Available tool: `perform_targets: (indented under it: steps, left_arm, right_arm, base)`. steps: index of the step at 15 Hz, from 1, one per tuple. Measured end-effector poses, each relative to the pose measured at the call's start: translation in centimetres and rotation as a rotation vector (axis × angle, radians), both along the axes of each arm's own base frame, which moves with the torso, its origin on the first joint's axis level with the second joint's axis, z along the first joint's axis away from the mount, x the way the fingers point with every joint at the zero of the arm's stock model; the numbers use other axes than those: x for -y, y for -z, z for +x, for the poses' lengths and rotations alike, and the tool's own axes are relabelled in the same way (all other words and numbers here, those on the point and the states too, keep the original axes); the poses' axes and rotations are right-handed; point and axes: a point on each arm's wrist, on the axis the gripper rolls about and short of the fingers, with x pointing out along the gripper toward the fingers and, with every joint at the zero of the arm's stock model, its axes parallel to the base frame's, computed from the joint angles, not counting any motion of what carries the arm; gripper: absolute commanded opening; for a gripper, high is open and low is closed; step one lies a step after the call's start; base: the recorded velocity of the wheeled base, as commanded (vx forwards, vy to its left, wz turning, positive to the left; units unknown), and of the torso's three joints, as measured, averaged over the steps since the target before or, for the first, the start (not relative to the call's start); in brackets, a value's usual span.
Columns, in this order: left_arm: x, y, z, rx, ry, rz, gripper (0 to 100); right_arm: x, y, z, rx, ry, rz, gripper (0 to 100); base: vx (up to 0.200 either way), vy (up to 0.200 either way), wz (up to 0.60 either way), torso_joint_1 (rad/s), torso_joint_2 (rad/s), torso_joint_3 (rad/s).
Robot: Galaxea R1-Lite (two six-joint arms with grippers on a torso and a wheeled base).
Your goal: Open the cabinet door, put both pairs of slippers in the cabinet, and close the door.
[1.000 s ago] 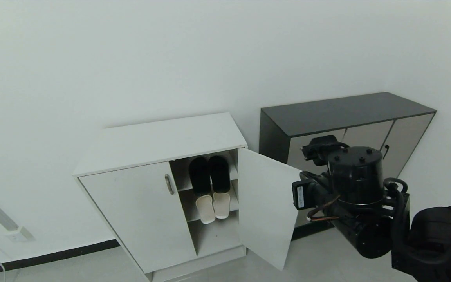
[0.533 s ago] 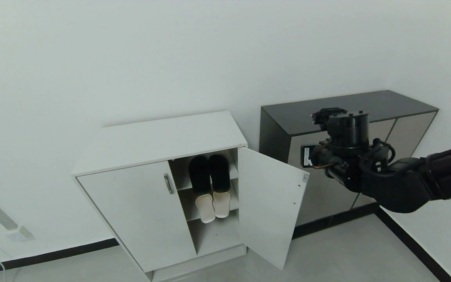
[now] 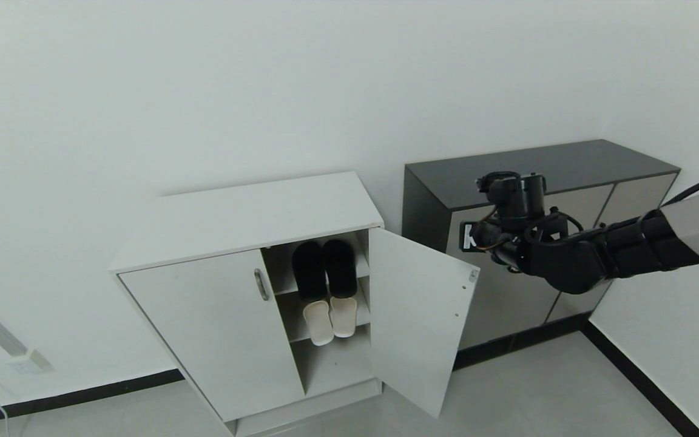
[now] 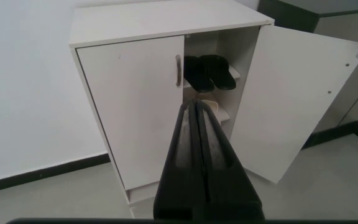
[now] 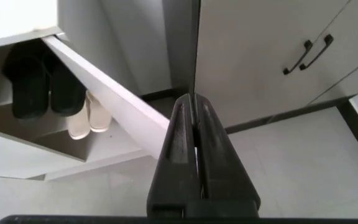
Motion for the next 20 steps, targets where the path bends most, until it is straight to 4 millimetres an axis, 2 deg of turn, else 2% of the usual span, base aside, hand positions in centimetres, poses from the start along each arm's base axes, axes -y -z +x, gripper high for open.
perform_targets:
  steps: [5, 9, 13, 20]
  left_arm:
    - [0.0, 0.0, 0.0, 0.000, 0.000, 0.000, 0]
    - [0.0, 0.0, 0.0, 0.000, 0.000, 0.000, 0]
    - [0.0, 0.0, 0.0, 0.000, 0.000, 0.000, 0]
    - [0.0, 0.0, 0.0, 0.000, 0.000, 0.000, 0]
  right_arm:
    - [0.5, 2.3, 2.6, -0.026, 0.028, -0.007, 0]
    - [0.7, 4.2, 3.9, -0.051, 0.044, -0.017, 0]
    - [0.7, 5.6, 4.3, -0.078, 0.050, -0.019, 0]
    - [0.3, 6.4, 4.1, -0.099, 0.041, -0.028, 0]
  base:
    - [0.000, 0.000, 0.00, 0.000, 0.00, 0.000]
    - [0.000, 0.000, 0.00, 0.000, 0.00, 0.000]
    - [0.000, 0.000, 0.00, 0.000, 0.00, 0.000]
    - [0.000, 0.000, 0.00, 0.000, 0.00, 0.000]
